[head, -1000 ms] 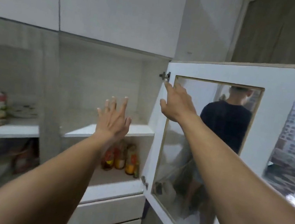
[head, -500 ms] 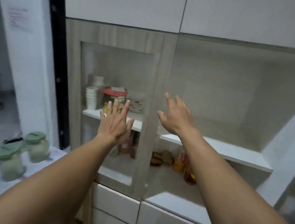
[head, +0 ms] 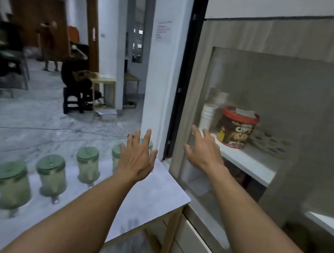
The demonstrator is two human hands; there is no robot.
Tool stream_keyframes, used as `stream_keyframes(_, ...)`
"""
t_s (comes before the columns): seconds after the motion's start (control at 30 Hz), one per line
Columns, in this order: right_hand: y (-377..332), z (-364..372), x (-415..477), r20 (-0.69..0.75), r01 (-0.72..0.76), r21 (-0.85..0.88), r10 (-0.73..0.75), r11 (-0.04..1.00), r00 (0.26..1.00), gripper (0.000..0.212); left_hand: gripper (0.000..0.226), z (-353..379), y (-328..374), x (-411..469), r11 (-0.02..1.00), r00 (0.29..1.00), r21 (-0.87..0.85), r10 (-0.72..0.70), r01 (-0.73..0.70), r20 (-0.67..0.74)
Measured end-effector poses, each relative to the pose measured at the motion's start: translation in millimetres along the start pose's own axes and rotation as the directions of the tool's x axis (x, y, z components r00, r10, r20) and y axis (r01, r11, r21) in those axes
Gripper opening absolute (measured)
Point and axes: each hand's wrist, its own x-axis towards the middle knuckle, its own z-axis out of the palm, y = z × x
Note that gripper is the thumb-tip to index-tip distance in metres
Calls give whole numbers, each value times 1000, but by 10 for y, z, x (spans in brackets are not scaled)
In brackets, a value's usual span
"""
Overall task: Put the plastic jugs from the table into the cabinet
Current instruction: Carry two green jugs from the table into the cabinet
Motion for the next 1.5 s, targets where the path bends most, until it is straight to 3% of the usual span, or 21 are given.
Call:
stream_keyframes(0.37, -440, 1176, 949, 167, 36, 151, -62, 988, 984, 70, 71, 567, -1096, 642, 969, 976, -126, -216, 214, 0)
stream_keyframes(0.6, -324, 2001, 1591, 252, 3, 232, -62, 973, 966, 69, 74, 1266, -1390, 1006, 841, 898, -324, -434, 433, 75)
stream_keyframes(0.77, -183, 2713, 2046, 309, -46, 320, -58, 946, 949, 72, 73, 1835, -1476, 1276, 686, 786, -433, -612, 584, 90)
stream_keyframes(0.9, -16, 3374, 2378, 384, -184, 434, 3, 882, 923, 77, 75, 2340, -1593, 1508, 474, 609, -500, -780, 725, 143)
stream_keyframes(1.0, 53, 3788, 2580, 422, -288, 510, 55, 811, 905, 79, 67, 2686, -1682, 1628, 381, 537, -538, -828, 752, 164)
stream_keyframes(1.1, 74, 4084, 2698, 474, -404, 576, 113, 710, 873, 70, 65, 2921, -1701, 1694, 340, 518, -563, -834, 753, 189)
stream_keyframes(1.33, 27, 4457, 2803, 550, -528, 632, 151, 567, 821, 25, 18, 3089, -1724, 1899, 382, 525, -626, -850, 680, 51)
stream_keyframes(1.5, -68, 4629, 2790, 504, -503, 700, 148, 508, 851, 13, 11, 3110, -1782, 1993, 391, 511, -645, -860, 657, -1)
